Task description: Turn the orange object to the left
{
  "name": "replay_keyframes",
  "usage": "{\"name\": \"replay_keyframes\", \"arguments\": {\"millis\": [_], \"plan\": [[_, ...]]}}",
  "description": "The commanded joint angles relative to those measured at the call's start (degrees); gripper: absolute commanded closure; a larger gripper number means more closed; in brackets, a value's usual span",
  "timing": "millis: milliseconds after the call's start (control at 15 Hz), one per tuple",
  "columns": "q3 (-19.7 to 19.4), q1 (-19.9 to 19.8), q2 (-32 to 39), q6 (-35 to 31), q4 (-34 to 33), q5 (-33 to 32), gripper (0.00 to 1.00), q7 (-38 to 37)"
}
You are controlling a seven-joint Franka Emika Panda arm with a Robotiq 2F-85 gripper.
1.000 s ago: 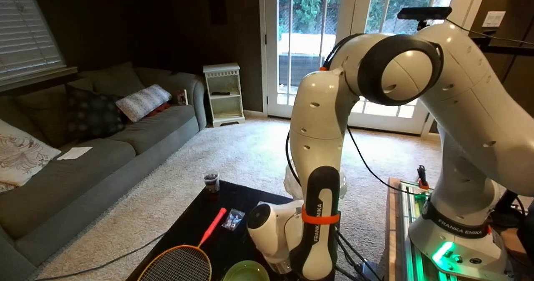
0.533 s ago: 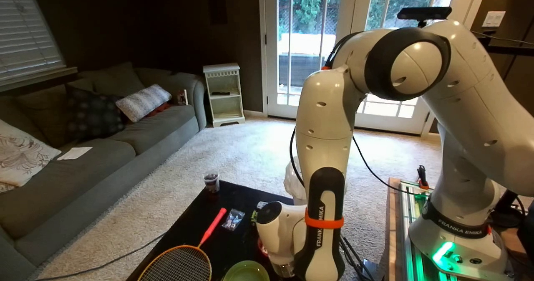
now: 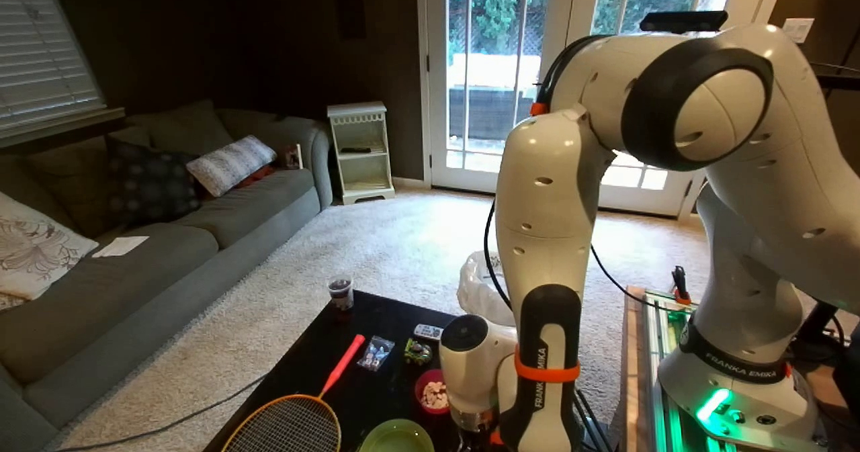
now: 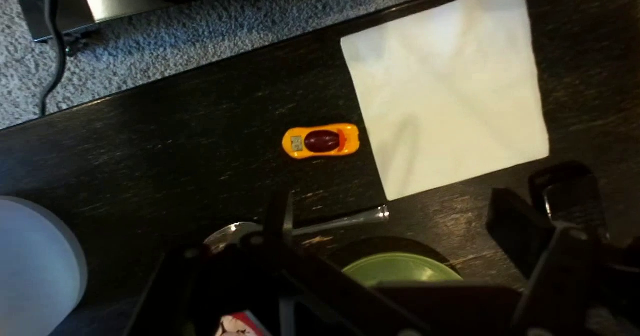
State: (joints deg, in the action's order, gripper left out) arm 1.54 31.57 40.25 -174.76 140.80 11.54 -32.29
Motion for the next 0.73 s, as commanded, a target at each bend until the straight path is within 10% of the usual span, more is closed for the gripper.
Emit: {"name": "replay_keyframes", "arguments": {"millis": [0,667], "plan": [[-6.9,9.2,-2.8,0.3,2.7,1.3,0.0,-4.2],[-10.6,14.0,-1.2,0.0,1.8,0.5,0.0,-3.2]]}}
